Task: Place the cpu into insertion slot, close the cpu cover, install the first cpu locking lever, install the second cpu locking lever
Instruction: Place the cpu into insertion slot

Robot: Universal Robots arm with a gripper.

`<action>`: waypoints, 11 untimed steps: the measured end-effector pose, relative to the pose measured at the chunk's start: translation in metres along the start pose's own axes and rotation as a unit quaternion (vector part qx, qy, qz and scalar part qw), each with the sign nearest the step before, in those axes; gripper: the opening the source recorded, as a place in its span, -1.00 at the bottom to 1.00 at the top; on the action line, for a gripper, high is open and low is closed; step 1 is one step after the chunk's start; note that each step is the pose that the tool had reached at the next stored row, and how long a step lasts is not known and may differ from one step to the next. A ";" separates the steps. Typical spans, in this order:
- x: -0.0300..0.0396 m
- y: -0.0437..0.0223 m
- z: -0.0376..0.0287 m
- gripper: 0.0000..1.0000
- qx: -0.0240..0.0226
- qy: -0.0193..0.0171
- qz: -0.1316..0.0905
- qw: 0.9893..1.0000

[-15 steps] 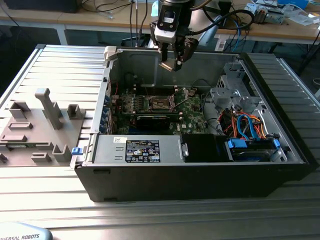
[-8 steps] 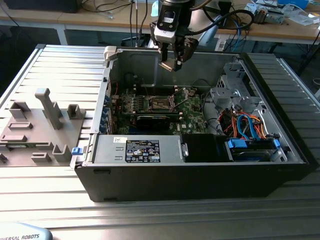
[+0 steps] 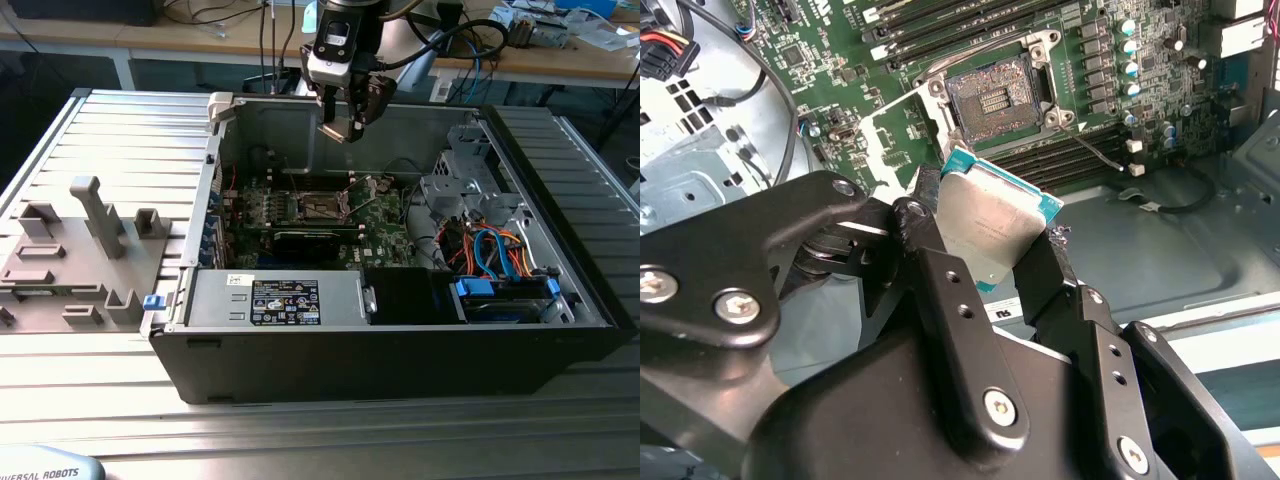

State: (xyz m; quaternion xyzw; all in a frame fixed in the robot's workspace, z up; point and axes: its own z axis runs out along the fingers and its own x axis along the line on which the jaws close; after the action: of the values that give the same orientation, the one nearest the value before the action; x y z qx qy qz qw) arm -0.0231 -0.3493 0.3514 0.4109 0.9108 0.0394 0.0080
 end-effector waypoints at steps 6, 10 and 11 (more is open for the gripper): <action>0.0000 0.0000 0.0000 0.08 0.000 0.000 0.003 1.000; 0.0000 0.0000 0.0000 0.08 0.000 0.000 0.005 1.000; 0.0000 0.0000 0.0000 0.08 0.000 0.000 0.006 1.000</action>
State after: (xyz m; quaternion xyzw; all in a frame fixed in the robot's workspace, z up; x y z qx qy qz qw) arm -0.0231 -0.3493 0.3514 0.4163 0.9083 0.0393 0.0082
